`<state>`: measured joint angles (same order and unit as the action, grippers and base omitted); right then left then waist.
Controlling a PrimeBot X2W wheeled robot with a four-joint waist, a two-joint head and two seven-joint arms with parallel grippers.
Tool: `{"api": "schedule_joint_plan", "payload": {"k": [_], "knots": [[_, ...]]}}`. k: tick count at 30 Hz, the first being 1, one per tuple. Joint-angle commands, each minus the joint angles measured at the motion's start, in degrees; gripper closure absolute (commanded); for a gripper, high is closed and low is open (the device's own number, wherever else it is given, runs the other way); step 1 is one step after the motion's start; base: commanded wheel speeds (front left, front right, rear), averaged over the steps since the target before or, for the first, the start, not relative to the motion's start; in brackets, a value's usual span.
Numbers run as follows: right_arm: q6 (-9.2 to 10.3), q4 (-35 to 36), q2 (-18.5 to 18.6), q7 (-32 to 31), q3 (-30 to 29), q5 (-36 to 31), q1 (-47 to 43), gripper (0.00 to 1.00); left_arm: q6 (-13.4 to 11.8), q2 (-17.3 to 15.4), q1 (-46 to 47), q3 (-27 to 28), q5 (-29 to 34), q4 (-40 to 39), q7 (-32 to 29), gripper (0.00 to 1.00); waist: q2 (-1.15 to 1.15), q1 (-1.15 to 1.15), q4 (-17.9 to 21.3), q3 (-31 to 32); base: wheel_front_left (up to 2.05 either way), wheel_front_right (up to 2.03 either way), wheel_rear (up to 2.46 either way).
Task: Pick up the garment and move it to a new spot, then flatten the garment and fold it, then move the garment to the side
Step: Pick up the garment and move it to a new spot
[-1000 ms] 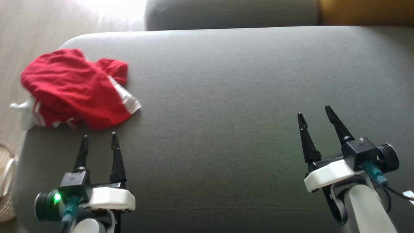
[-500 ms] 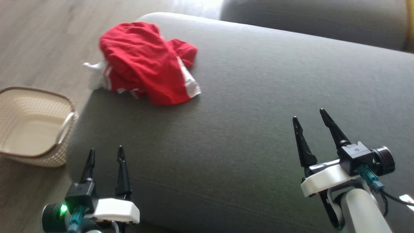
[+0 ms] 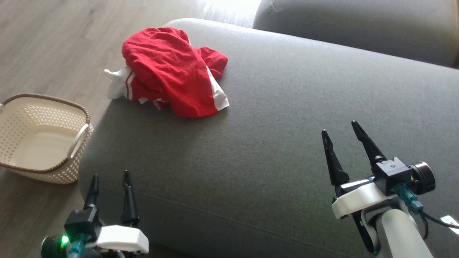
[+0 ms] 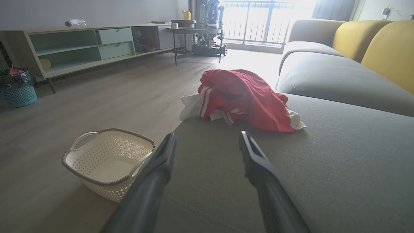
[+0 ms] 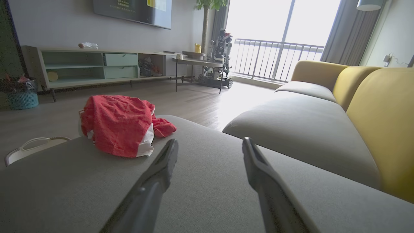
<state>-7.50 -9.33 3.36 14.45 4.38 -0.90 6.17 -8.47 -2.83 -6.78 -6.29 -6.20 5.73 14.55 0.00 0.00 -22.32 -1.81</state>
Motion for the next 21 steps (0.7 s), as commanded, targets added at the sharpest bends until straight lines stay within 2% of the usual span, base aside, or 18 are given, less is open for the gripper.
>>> {"api": "schedule_joint_plan", "payload": {"k": [1, 9, 21], "knots": [[0.01, 2.33, -0.41, 0.01, 1.04, -0.37, 1.15, 0.0, 0.31, -0.18, 3.29, 2.54, 0.01, -1.52, 0.45, 0.0, 0.0, 0.0, 0.96, -0.92, 0.0, 0.0, 0.0], [0.01, 7.65, -0.46, -2.57, 1.87, -1.82, 3.6, 0.0, 3.21, -3.67, 12.4, 5.86, 0.21, 3.27, 0.45, 0.0, 0.0, 0.0, 4.72, -6.91, 0.0, 0.0, 0.0], [0.01, 14.03, -0.46, -5.69, 3.19, -1.77, 7.04, 0.0, 7.16, -10.47, 35.79, 8.89, -2.76, 20.96, -1.25, 0.0, 0.0, 0.0, 8.98, -15.38, 0.0, 0.0, 0.0]]}}
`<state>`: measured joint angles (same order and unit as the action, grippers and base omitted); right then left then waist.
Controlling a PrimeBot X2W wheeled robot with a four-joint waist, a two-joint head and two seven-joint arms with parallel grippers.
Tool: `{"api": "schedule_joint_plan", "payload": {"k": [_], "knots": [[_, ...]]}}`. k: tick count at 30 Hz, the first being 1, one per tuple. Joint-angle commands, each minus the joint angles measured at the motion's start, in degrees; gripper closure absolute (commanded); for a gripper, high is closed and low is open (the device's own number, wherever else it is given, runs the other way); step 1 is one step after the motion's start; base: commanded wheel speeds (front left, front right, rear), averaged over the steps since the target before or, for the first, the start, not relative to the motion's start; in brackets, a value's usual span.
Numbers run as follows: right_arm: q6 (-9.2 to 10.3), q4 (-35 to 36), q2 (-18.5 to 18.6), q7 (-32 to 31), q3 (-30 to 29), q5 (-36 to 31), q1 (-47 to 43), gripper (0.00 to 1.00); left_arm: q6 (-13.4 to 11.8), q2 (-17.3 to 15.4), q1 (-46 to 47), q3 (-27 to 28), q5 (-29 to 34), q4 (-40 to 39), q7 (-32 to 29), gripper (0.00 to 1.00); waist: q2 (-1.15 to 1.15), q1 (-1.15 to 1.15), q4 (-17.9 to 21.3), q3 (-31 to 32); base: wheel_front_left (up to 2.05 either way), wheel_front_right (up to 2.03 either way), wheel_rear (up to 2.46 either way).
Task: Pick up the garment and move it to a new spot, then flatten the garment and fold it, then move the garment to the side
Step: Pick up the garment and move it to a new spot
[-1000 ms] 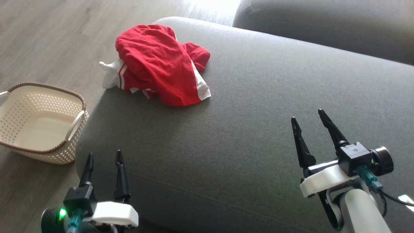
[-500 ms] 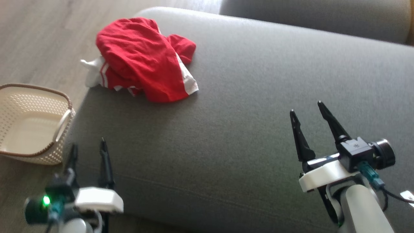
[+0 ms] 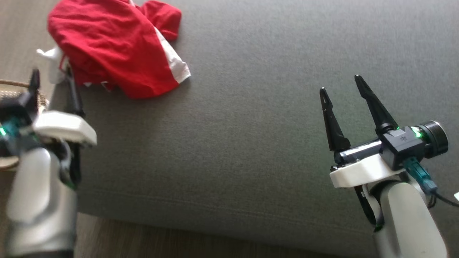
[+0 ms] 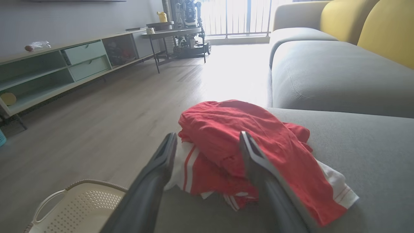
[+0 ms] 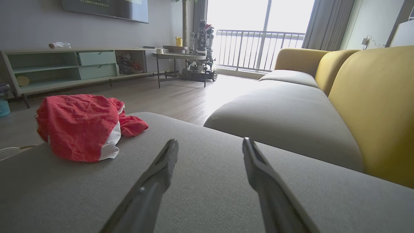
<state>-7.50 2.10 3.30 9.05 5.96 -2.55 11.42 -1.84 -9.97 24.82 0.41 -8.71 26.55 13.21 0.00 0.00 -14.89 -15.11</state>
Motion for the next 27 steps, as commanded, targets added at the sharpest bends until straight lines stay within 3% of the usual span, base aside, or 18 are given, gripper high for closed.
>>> {"api": "schedule_joint_plan", "payload": {"k": [1, 16, 18, 27], "knots": [[0.01, 2.93, -0.41, -0.4, 1.75, -0.19, 2.02, 0.0, 0.94, -3.98, 5.95, 2.09, -0.22, 1.84, -0.04, 0.0, 0.0, 0.0, 1.86, -2.62, 0.0, 0.0, 0.0], [0.01, 5.91, -0.42, -1.07, 2.72, -0.73, 4.45, 0.0, 4.68, -7.38, 22.86, -0.02, -1.08, 24.18, -6.19, 0.0, 0.0, 0.0, 4.81, -7.56, 0.0, 0.0, 0.0], [0.01, 6.07, -0.42, -1.08, 2.66, -0.82, 4.46, 0.0, 5.19, -7.37, 24.16, -0.15, -1.51, 26.35, -6.79, 1.0, 0.0, 0.0, 5.04, -7.77, 0.0, 0.0, 0.0], [0.01, 5.19, -0.42, -0.4, 2.3, -0.47, 3.96, 0.0, 3.82, -7.46, 26.93, -0.39, -1.44, 28.3, 0.58, 1.0, 0.0, 0.0, 5.29, -5.83, 0.0, 0.0, 0.0]]}}
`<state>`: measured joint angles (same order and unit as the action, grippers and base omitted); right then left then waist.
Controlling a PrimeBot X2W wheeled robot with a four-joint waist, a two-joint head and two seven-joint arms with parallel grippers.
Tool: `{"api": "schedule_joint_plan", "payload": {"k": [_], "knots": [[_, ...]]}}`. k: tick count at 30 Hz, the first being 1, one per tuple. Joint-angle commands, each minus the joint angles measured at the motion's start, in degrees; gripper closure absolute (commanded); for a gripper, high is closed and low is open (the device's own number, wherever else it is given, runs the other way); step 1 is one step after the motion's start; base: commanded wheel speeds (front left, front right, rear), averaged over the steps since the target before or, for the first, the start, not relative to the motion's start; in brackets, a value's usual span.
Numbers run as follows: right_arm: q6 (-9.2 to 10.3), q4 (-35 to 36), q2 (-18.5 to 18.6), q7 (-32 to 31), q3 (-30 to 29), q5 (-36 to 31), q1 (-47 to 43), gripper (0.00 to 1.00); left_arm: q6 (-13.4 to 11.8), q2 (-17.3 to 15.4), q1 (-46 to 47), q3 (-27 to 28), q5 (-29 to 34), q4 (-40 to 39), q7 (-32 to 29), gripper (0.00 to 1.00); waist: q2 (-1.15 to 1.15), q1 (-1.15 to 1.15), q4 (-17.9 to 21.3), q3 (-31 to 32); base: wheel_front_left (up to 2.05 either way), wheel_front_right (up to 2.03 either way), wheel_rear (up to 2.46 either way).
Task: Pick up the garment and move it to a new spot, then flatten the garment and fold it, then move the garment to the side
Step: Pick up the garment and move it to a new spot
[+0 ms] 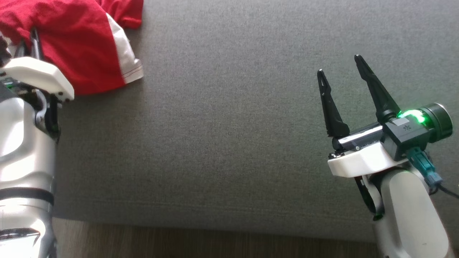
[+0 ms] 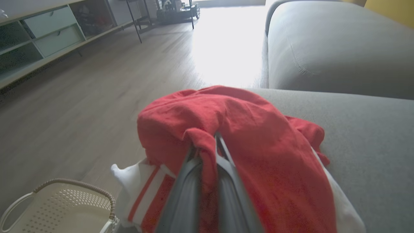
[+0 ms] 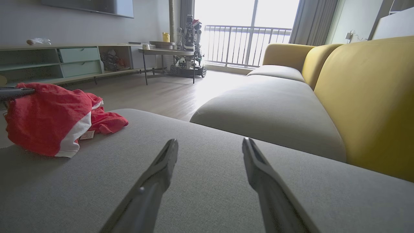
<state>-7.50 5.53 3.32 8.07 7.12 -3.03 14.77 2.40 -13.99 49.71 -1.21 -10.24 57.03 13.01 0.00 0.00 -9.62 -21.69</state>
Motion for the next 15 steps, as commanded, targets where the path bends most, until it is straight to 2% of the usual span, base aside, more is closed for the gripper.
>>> {"api": "schedule_joint_plan", "payload": {"k": [1, 3, 9, 15], "knots": [[0.01, 1.49, -0.44, 0.76, 1.18, 0.19, 0.57, 0.0, -0.59, -3.46, 2.08, 1.39, 0.06, -3.2, 1.31, 1.0, 0.0, 0.0, 0.09, 1.35, 0.0, 0.0, 0.0], [0.01, 0.83, -0.44, 1.22, 1.19, 0.67, 0.49, 0.0, -0.8, -3.46, 1.87, 2.2, -0.38, -6.46, 1.85, 1.0, 0.0, 0.0, 0.39, 2.74, 0.0, 0.0, 0.0], [0.01, -1.4, -0.44, 2.85, 1.14, 2.66, -0.03, 0.0, -1.75, -1.82, -4.38, 6.47, -0.62, -27.52, 1.96, 1.0, 0.0, 0.0, 2.83, 7.15, 0.0, 0.0, 0.0], [0.01, -2.7, -0.44, 3.89, 1.2, 4.17, -0.75, 0.0, -0.12, 1.34, -9.52, 5.79, 0.35, -39.7, 1.97, 1.0, 0.0, 0.0, 6.94, 9.99, 0.0, 0.0, 0.0]]}}
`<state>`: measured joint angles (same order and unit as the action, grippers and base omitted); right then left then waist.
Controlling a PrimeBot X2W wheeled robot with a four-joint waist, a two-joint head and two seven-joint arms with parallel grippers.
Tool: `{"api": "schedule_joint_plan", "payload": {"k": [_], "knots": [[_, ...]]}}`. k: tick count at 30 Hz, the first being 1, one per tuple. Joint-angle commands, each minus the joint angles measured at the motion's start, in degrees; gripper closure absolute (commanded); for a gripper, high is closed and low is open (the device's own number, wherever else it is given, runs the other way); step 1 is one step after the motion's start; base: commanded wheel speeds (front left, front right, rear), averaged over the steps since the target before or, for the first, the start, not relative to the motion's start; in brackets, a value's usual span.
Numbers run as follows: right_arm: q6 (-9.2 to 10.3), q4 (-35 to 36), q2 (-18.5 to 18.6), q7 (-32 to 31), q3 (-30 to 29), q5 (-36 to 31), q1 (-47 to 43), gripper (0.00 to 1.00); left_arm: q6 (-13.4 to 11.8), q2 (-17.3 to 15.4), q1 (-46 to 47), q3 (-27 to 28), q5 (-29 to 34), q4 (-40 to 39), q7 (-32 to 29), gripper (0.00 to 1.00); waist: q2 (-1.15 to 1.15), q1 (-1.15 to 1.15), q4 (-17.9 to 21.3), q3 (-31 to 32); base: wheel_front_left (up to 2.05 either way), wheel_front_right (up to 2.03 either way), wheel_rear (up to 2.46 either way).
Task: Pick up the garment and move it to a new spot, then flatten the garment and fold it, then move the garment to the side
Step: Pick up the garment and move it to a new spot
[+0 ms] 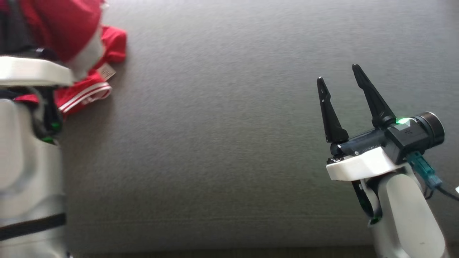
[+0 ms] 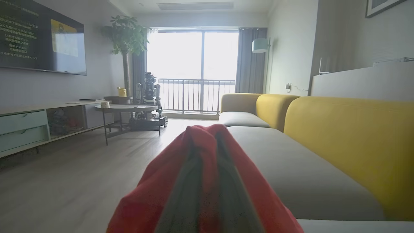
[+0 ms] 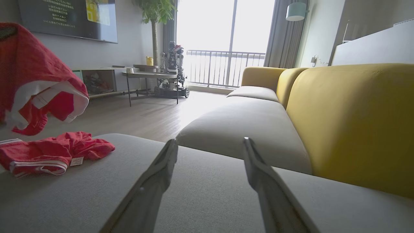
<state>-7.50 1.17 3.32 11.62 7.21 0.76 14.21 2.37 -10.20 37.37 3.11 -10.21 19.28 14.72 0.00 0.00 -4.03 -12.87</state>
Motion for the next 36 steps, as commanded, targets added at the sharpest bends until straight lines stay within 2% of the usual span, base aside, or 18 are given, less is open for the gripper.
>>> {"api": "schedule_joint_plan", "payload": {"k": [1, 3, 12, 18, 23, 24, 25, 26, 31, 36], "knots": [[0.01, 1.5, -0.44, 0.61, 0.87, 0.73, -0.33, 0.0, 0.61, -1.08, 2.02, 0.27, 0.24, -3.91, 0.27, 1.0, 0.0, 0.0, 3.07, 1.68, 0.0, 0.0, 0.0], [0.01, 1.5, -0.44, 0.73, 0.79, 0.96, -0.32, 0.0, 0.91, -0.37, 1.73, -0.41, 0.09, -4.52, 0.27, 1.0, 0.0, 0.0, 3.98, 1.78, 0.0, 0.0, 0.0], [0.01, 2.56, -0.44, 2.06, 1.85, 4.0, 1.11, 0.0, 2.66, 4.39, 1.69, -8.85, 0.24, -6.15, -2.27, 1.0, 0.0, 0.0, 14.26, -0.92, 0.0, 0.0, 0.0], [0.01, 2.82, -0.44, 2.84, 1.9, 5.55, 1.85, 0.0, 2.42, 6.25, 2.24, -15.71, 2.09, -1.24, -3.53, 1.0, 0.0, 0.0, 19.42, -4.09, 0.0, 0.0, 0.0], [0.01, 2.75, -0.44, 3.21, 1.22, 6.44, 2.38, 0.0, 3.15, 6.93, 2.7, -21.3, 2.36, 5.0, -2.65, 1.0, 0.0, 0.0, 20.82, -5.67, 0.0, 0.0, 0.0], [0.01, 2.66, -0.44, 3.25, 1.13, 6.45, 2.44, 0.0, 3.31, 7.0, 2.73, -22.22, 2.16, 6.1, -2.42, 0.94, 0.0, 0.0, 20.81, -5.82, 0.0, 0.0, 0.0], [0.01, 2.58, -0.44, 3.28, 0.98, 6.42, 2.47, 0.0, 3.38, 7.06, 2.73, -22.98, 2.02, 7.17, -2.27, 0.42, 0.0, 0.0, 20.67, -5.9, 0.0, 0.0, 0.0], [0.01, 2.47, -0.44, 3.31, 0.8, 6.36, 2.46, 0.0, 3.39, 7.1, 2.78, -23.52, 1.85, 8.13, -2.08, 0.0, 0.0, 0.0, 20.38, -5.9, 0.0, 0.0, 0.0], [0.01, 2.0, -0.44, 3.36, 0.29, 5.77, 2.3, 0.0, 2.65, 7.21, 3.09, -23.86, 0.23, 10.66, -0.92, 0.0, 0.0, 0.0, 17.33, -4.78, 0.0, 0.0, 0.0], [0.01, 1.18, -0.45, 3.37, -0.08, 4.73, 1.96, 0.0, 1.2, 6.16, 1.3, -21.34, -1.04, 8.47, 0.06, 0.0, 0.0, 0.0, 12.76, -2.15, 0.0, 0.0, 0.0]]}}
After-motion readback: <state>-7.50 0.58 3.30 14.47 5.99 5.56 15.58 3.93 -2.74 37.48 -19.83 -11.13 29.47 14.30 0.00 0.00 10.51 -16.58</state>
